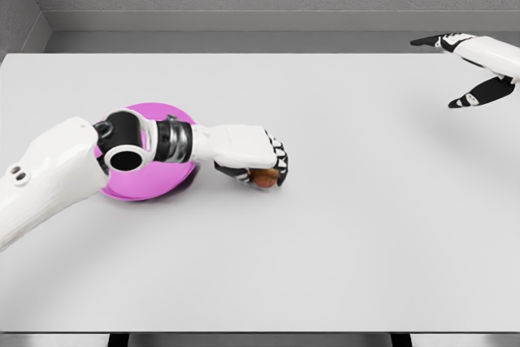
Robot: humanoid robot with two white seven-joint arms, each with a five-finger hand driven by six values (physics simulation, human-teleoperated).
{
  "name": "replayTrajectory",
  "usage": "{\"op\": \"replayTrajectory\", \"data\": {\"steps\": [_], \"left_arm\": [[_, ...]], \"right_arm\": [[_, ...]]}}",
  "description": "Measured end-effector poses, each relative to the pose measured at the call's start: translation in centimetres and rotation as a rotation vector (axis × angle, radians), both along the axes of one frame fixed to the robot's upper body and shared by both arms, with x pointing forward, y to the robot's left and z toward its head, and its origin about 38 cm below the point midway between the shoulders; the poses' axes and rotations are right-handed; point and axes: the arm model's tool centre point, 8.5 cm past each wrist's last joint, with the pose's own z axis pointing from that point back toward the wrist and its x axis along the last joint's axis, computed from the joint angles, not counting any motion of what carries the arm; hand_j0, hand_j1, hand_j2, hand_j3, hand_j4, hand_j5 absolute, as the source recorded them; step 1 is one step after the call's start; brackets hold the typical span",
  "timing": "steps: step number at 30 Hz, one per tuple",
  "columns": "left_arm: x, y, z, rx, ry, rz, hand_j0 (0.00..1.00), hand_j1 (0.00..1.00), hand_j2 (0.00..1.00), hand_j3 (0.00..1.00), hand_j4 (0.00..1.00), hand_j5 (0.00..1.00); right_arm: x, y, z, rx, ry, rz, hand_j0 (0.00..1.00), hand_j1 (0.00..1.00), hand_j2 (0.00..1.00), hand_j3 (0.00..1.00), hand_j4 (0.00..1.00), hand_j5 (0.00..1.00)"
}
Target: Put the apple on the plate with both arms
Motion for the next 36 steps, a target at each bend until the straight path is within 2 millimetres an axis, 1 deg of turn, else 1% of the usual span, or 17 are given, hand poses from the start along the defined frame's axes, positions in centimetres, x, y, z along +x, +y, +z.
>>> {"op": "replayTrajectory", "data": {"steps": [5, 7, 10, 13, 19, 23, 26, 27, 29, 32, 33, 34, 35, 36], "left_arm": [[0.2, 1.4, 0.8, -0.006, -0.001, 0.007, 0.51, 0.51, 0.51, 0.51, 0.51, 0.51], [0.4, 2.2, 1.5, -0.008, -0.009, 0.011, 0.51, 0.51, 0.51, 0.51, 0.51, 0.51], [0.7, 3.7, 2.1, -0.014, -0.009, 0.018, 0.51, 0.51, 0.51, 0.51, 0.51, 0.51], [1.1, 6.0, 3.3, -0.024, -0.014, 0.046, 0.51, 0.51, 0.51, 0.51, 0.51, 0.51], [2.1, 11.6, 5.1, -0.023, -0.031, 0.156, 0.51, 0.51, 0.51, 0.51, 0.51, 0.51], [3.1, 14.5, 4.6, -0.004, -0.016, 0.240, 0.51, 0.51, 0.51, 0.51, 0.51, 0.51], [3.8, 16.3, 3.6, 0.017, 0.004, 0.300, 0.53, 0.53, 0.53, 0.53, 0.53, 0.53], [3.8, 16.9, 2.8, 0.025, 0.020, 0.318, 0.54, 0.54, 0.54, 0.54, 0.54, 0.54], [4.1, 17.8, 2.3, 0.034, 0.032, 0.346, 0.55, 0.55, 0.55, 0.55, 0.55, 0.55], [4.2, 18.3, 2.0, 0.038, 0.040, 0.364, 0.56, 0.56, 0.56, 0.56, 0.56, 0.56], [4.2, 18.4, 2.0, 0.039, 0.042, 0.367, 0.60, 0.60, 0.60, 0.60, 0.60, 0.60], [4.3, 18.5, 2.0, 0.039, 0.041, 0.370, 0.84, 0.84, 0.84, 0.84, 0.84, 0.84], [4.3, 18.5, 2.1, 0.036, 0.041, 0.369, 1.00, 1.00, 1.00, 1.00, 1.00, 1.00], [4.3, 18.3, 2.4, 0.028, 0.037, 0.366, 1.00, 1.00, 1.00, 1.00, 1.00, 1.00]], "right_arm": [[0.0, 0.0, 0.0, -0.002, 0.002, 0.001, 1.00, 1.00, 1.00, 1.00, 1.00, 1.00], [0.0, 0.0, -0.1, -0.003, 0.003, 0.001, 1.00, 1.00, 1.00, 1.00, 1.00, 1.00], [0.4, 0.2, 1.1, -0.006, -0.019, 0.005, 1.00, 1.00, 1.00, 1.00, 1.00, 1.00], [0.4, 0.3, 0.8, -0.012, -0.012, 0.008, 1.00, 1.00, 1.00, 1.00, 1.00, 1.00], [0.4, 0.5, 0.5, -0.017, -0.004, 0.013, 1.00, 1.00, 1.00, 1.00, 1.00, 1.00], [0.4, 0.5, 0.2, -0.017, 0.002, 0.014, 1.00, 1.00, 1.00, 1.00, 1.00, 1.00], [0.3, 0.5, 0.2, -0.017, 0.004, 0.014, 1.00, 1.00, 1.00, 1.00, 1.00, 1.00], [0.3, 0.5, 0.2, -0.017, 0.004, 0.014, 1.00, 1.00, 1.00, 1.00, 1.00, 1.00], [0.4, 0.5, 0.2, -0.017, 0.002, 0.015, 1.00, 1.00, 1.00, 1.00, 1.00, 1.00], [0.4, 0.5, 0.3, -0.017, 0.001, 0.015, 1.00, 1.00, 1.00, 1.00, 1.00, 1.00], [0.4, 0.5, 0.3, -0.017, 0.001, 0.015, 1.00, 1.00, 1.00, 1.00, 1.00, 1.00], [0.4, 0.5, 0.3, -0.017, 0.001, 0.015, 1.00, 1.00, 1.00, 1.00, 1.00, 1.00], [0.4, 0.5, 0.3, -0.017, 0.001, 0.014, 1.00, 1.00, 1.00, 1.00, 1.00, 1.00], [0.4, 0.5, 0.3, -0.018, 0.001, 0.014, 1.00, 1.00, 1.00, 1.00, 1.00, 1.00]]}}
